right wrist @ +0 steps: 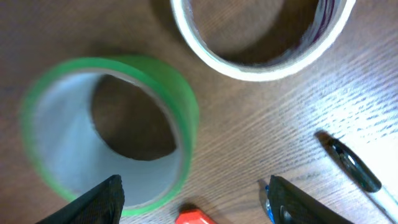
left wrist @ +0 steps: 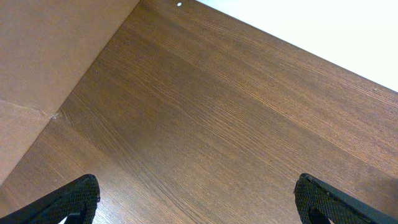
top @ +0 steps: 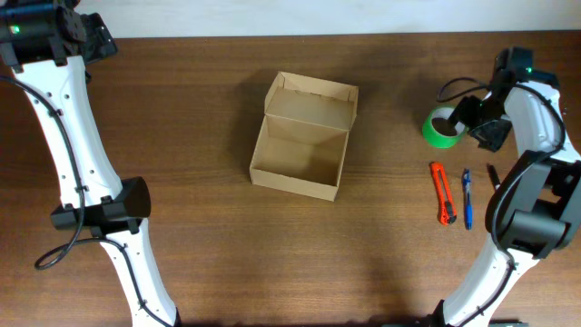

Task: Pack container
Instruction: 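Grasp the green tape roll with the right gripper, then carry the green tape over the box and lower it inside, then open the right gripper and withdraw toward the white tape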

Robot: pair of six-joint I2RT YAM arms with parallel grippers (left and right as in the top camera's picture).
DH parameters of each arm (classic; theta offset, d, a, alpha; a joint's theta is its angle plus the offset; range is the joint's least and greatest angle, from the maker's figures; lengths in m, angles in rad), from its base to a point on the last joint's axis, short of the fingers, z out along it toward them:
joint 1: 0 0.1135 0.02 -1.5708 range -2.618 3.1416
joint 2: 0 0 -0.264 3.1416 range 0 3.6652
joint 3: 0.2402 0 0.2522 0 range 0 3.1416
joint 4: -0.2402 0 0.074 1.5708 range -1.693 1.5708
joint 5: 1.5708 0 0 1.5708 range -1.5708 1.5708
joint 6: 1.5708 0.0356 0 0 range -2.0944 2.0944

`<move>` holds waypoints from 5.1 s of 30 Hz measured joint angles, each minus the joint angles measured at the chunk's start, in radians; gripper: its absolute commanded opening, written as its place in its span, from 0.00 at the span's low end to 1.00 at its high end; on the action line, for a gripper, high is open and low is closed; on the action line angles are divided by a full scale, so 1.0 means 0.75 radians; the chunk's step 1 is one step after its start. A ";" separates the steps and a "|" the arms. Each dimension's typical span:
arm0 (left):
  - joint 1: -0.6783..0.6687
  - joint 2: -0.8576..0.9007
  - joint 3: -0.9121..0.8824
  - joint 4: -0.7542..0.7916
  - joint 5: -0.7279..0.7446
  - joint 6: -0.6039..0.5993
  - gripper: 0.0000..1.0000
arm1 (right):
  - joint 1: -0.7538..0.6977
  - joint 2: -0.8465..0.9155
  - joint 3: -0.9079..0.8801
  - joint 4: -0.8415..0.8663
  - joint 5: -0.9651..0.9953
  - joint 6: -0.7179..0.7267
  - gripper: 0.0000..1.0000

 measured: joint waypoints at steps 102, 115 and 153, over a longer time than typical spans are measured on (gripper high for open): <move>0.000 0.000 0.000 -0.001 0.000 0.000 1.00 | 1.144 0.268 0.681 -0.373 -0.074 -0.765 0.03; 0.000 0.000 0.000 -0.001 0.000 0.000 1.00 | 1.144 0.339 0.681 -0.345 -0.106 -0.731 0.03; 0.000 0.000 0.000 -0.001 0.000 0.000 1.00 | 1.092 0.407 0.654 -0.266 -0.071 -0.701 0.33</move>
